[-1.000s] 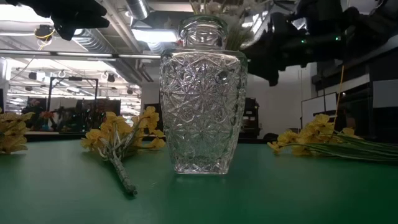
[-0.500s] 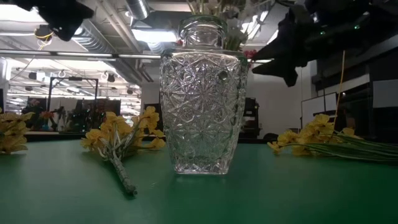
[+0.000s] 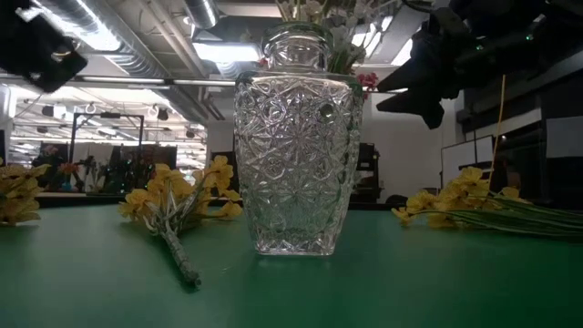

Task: Sort flowers into vase by color
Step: Put the white flowers into the middle transparent vase

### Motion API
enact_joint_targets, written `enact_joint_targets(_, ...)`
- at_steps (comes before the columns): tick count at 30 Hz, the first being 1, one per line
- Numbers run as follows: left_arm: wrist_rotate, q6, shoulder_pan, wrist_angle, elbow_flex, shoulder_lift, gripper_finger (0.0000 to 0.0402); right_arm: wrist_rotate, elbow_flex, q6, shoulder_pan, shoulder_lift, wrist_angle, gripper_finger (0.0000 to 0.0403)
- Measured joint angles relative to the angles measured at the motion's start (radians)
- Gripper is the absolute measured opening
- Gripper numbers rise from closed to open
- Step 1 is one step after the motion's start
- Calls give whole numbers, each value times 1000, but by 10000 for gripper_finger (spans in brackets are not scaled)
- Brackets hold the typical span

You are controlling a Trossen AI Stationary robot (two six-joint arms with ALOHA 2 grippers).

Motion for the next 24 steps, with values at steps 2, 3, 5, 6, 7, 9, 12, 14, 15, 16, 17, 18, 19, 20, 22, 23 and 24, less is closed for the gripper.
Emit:
enact_joint_targets(2, 67, -27, -10, 0, 0, 52, 137, 0, 0, 1, 0, 0, 0, 195)
enact_joint_targets(3, 103, -42, -17, 1, 0, 76, 137, 0, 0, 1, 0, 0, 0, 195)
enact_joint_targets(5, 165, -75, -30, 19, 0, 119, 137, 0, 0, 1, 0, 0, -1, 195)
enact_joint_targets(6, 190, -86, -37, 32, 0, 137, 137, 0, 0, 1, 0, 0, -1, 195)
enact_joint_targets(7, 214, -101, -45, 47, 0, 153, 137, 0, 0, 0, 0, 0, -1, 195)
enact_joint_targets(9, 253, -109, -59, 70, 13, 181, 137, 0, 0, 0, 0, 0, -1, 195)
enact_joint_targets(12, 277, -129, -76, 75, 48, 216, 137, 0, 0, 0, 0, 0, -2, 195)
enact_joint_targets(14, 301, -133, -78, 76, 66, 240, 137, 0, 0, 0, 0, 0, -7, 195)
enact_joint_targets(15, 315, -135, -78, 76, 71, 253, 137, 0, 0, 0, 0, 1, -9, 195)
enact_joint_targets(16, 330, -135, -78, 76, 74, 266, 137, 0, 0, 0, 0, 1, -11, 195)
enact_joint_targets(17, 345, -135, -77, 77, 75, 279, 137, 0, 0, 0, 0, 1, -13, 195)
enact_joint_targets(18, 357, -135, -73, 76, 75, 293, 137, 0, 0, 0, 0, 1, -17, 195)
enact_joint_targets(19, 369, -135, -69, 76, 75, 308, 137, 0, 0, 0, 0, 1, -21, 195)
enact_joint_targets(20, 374, -135, -64, 75, 75, 323, 137, 0, 0, 0, 0, 1, -23, 195)
enact_joint_targets(22, 383, -135, -52, 85, 75, 354, 137, 0, 0, 0, 0, 1, -22, 195)
enact_joint_targets(23, 387, -133, -47, 94, 75, 370, 137, 0, 0, 0, 0, 1, -22, 195)
enact_joint_targets(24, 389, -129, -41, 100, 75, 384, 137, 0, 0, 0, 0, 1, -22, 195)
